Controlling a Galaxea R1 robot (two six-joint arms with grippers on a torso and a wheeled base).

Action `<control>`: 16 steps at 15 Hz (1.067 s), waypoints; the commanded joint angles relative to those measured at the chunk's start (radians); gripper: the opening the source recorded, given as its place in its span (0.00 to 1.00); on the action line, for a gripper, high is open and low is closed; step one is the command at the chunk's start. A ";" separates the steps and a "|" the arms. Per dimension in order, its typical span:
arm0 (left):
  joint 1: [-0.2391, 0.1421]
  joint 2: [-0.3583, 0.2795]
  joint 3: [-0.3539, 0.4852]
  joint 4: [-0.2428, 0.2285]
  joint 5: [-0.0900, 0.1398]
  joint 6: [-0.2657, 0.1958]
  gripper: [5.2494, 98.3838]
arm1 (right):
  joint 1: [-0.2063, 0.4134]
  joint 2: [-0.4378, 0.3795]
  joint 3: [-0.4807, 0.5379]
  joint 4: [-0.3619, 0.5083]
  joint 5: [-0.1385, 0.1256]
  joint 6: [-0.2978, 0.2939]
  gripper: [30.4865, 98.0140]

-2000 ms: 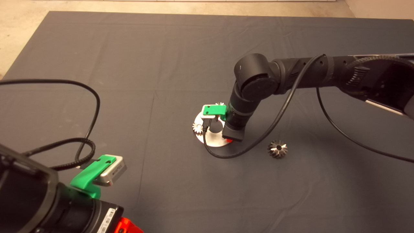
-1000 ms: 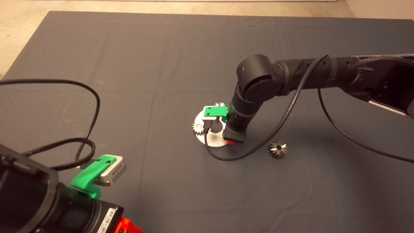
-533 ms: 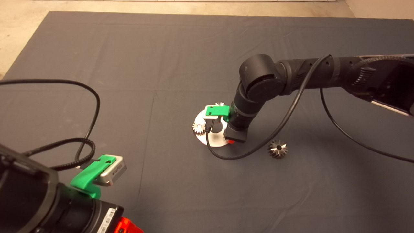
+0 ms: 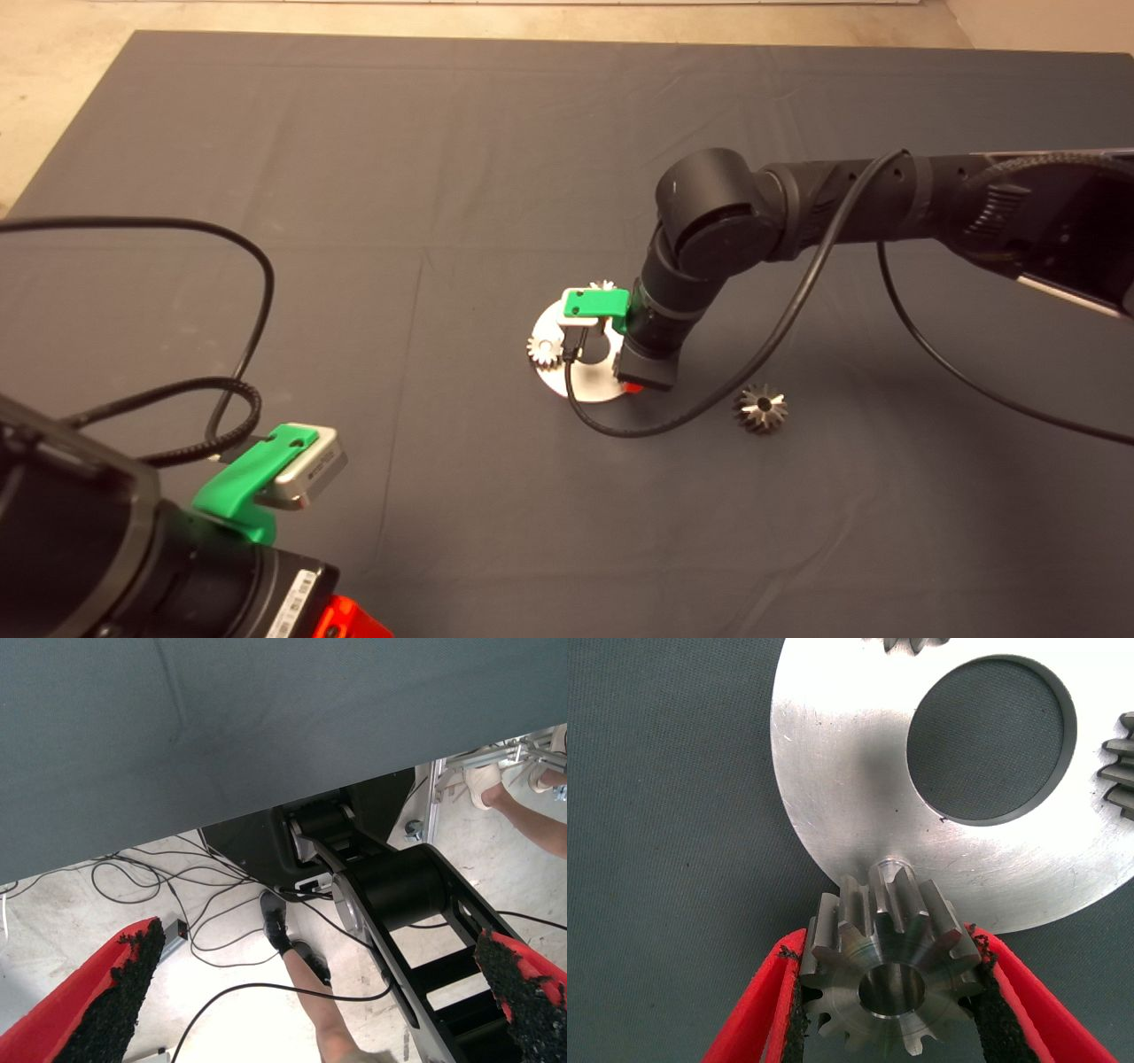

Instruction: Remove an incorrectly installed larger gear and replace it with the correct smaller gear

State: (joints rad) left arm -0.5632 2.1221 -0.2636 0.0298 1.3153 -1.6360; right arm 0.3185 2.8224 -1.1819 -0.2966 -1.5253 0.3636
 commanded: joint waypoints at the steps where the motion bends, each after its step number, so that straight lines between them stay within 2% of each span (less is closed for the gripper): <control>1: -0.008 -0.003 0.015 -0.014 -0.001 0.001 0.92 | 0.016 -0.002 0.001 -0.045 -0.133 0.001 0.17; 16: -0.008 -0.003 0.015 -0.014 -0.001 0.001 0.92 | 0.017 0.050 -0.048 -0.064 -0.133 0.021 0.17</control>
State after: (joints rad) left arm -0.5632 2.1221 -0.2636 0.0298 1.3153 -1.6360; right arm 0.3174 2.8451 -1.2166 -0.3102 -1.5292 0.3679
